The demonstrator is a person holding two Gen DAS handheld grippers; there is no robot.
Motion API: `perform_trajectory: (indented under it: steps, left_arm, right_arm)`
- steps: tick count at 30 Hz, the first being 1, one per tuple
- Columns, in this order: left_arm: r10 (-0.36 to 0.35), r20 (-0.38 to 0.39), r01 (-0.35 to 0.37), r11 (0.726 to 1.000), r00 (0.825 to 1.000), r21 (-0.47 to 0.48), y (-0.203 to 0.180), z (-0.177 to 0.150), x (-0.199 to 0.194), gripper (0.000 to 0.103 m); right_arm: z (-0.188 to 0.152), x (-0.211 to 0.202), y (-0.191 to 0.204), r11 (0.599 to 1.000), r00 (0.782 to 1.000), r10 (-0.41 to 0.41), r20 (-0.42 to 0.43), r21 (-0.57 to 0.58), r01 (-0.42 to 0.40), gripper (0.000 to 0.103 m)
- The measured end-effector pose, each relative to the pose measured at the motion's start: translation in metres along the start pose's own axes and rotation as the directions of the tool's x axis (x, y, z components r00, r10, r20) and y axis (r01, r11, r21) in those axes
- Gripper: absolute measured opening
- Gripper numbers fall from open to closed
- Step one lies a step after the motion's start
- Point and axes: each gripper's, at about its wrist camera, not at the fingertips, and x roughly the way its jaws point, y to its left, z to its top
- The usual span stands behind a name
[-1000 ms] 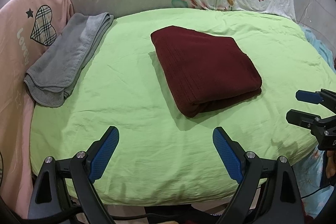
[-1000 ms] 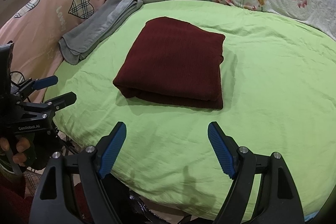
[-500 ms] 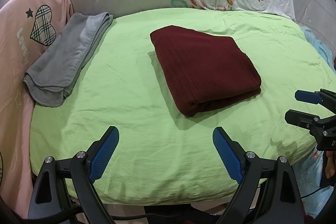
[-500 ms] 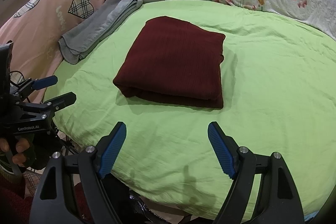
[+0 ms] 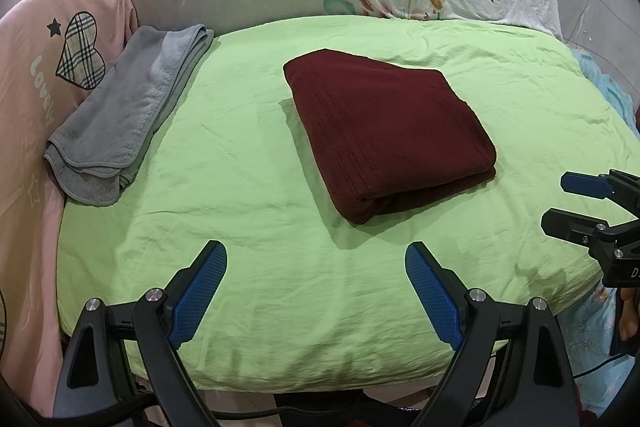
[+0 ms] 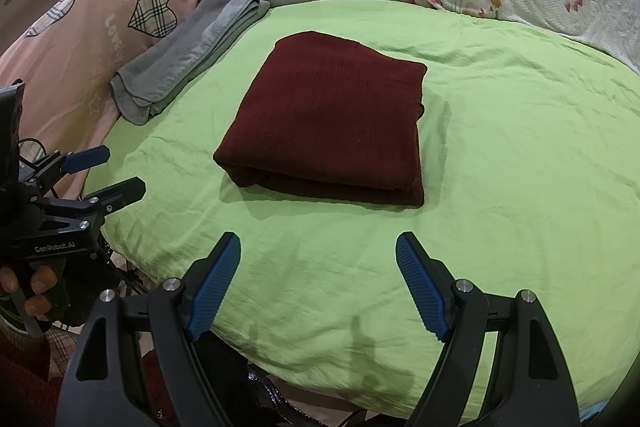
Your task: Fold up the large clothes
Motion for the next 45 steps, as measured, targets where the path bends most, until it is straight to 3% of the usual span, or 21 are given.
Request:
perform_trajectory:
  steps: [45]
  left_arm:
    - [-0.009, 0.021, 0.009, 1.000, 1.000, -0.001, -0.005, 0.013, 0.001, 0.092]
  right_arm:
    - [0.016, -0.001, -0.007, 1.000, 1.000, 0.007, 0.026, -0.009, -0.006, 0.080]
